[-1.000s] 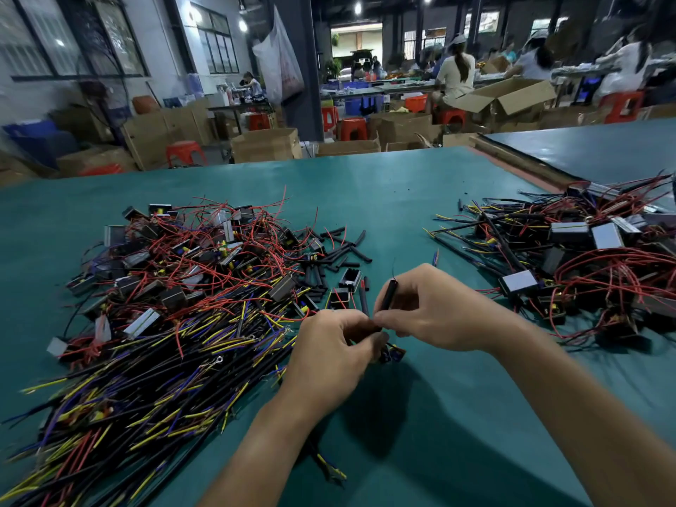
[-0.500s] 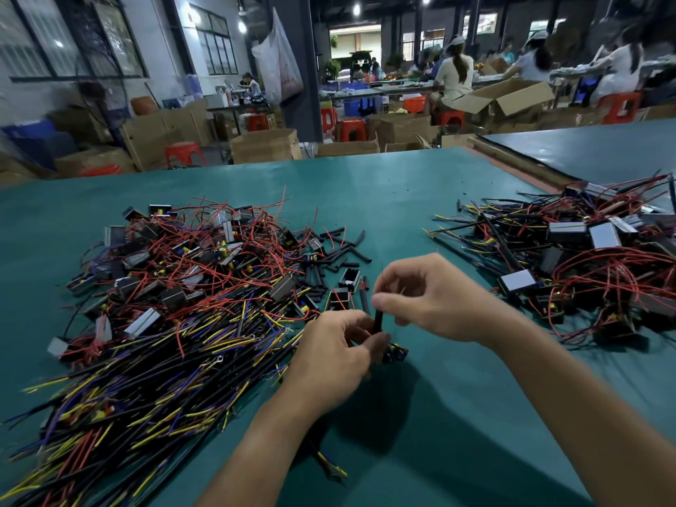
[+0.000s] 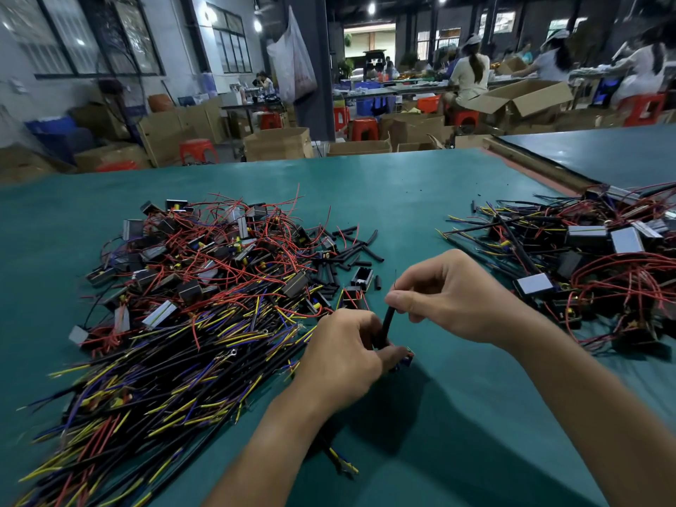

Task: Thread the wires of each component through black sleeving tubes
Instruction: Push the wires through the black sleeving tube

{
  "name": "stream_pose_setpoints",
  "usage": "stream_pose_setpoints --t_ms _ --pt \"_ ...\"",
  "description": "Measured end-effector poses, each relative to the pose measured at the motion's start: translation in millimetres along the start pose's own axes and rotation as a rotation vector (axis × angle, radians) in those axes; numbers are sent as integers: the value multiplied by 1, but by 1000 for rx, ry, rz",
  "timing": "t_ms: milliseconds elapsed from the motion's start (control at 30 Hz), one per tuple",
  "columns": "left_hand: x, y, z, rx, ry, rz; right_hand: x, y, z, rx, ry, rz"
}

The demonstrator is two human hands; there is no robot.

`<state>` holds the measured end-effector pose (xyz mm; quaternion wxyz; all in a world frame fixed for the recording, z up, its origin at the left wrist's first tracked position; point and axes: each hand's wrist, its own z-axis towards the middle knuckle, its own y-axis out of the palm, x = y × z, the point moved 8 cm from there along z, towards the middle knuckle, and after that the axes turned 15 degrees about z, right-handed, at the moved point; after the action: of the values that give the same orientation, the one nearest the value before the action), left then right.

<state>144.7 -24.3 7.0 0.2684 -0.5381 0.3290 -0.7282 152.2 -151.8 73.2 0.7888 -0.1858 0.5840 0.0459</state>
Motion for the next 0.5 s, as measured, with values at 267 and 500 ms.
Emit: stream_pose_setpoints --t_ms 267,500 --pt "3 -7 1 45 -7 -192 5 -1 1 5 17 -23" --pt "5 -12 1 54 22 -165 -2 -3 1 25 -22 9"
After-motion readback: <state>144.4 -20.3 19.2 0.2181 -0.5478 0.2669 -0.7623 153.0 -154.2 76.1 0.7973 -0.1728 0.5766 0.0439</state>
